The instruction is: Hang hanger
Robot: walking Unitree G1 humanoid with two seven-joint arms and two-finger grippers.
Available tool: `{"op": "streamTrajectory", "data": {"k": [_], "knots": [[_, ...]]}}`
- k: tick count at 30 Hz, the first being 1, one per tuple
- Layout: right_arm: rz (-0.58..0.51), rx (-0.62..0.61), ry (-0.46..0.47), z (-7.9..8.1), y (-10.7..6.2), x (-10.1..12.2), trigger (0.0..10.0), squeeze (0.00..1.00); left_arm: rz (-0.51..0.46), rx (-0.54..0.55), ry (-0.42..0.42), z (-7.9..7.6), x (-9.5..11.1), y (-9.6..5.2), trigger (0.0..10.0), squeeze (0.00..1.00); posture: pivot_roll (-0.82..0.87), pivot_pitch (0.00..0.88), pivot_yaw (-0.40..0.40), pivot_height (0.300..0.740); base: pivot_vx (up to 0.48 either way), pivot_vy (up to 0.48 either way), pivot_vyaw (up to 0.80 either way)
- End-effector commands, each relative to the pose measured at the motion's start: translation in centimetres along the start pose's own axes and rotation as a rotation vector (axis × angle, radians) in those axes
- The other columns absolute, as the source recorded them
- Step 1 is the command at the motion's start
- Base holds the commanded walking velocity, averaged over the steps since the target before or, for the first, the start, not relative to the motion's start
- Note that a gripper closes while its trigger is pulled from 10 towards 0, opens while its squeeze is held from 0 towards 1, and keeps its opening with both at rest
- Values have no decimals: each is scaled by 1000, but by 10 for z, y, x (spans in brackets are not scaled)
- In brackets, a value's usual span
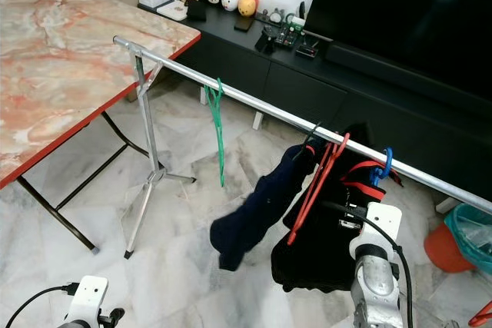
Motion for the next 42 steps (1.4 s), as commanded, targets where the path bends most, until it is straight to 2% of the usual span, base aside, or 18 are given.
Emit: {"op": "streamTrajectory", "data": {"k": [1,15,18,22,28,32,37,42], "knots": [[-94,-13,12,-4,10,29,10000,0,-11,-8,-7,-5,3,1,10000,0,360,0,-214,740,0,0,0],[-90,-8,11,-4,14,31,10000,0,-40,1,-23,-5,9,1,10000,0,364,0,-229,740,0,0,0],[-94,-6,12,0,14,32,10000,0,-51,-3,-26,-3,11,1,10000,0,286,0,-169,740,0,0,0],[-103,-7,12,1,17,37,10000,0,-65,-10,-19,-3,17,2,10000,0,226,0,-138,740,0,0,0],[-138,-1,43,15,23,50,10000,0,-86,-36,26,-3,29,5,10000,0,104,0,-57,740,0,0,0],[-128,15,36,27,25,49,10000,0,-111,-30,42,4,41,6,10000,0,62,0,-4,740,-245,0,0],[-117,16,39,30,25,45,10000,0,-137,-18,34,9,51,7,10000,0,36,0,18,740,-250,0,0],[-121,1,44,26,28,49,10000,0,-158,-24,39,7,58,8,10000,0,22,0,27,740,-251,0,0]]}}
Point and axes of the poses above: a point about 5 cm out from each wrist's last joint towards the gripper, its own y axis pointing out of the wrist towards the gripper, its own x axis along the axis of the wrist's last joint, z = x × y, the point moved 5 cm from there along y, pointing out of the wrist towards the gripper, and after that the axes turned 10 degrees about y, right-handed, at the moved point
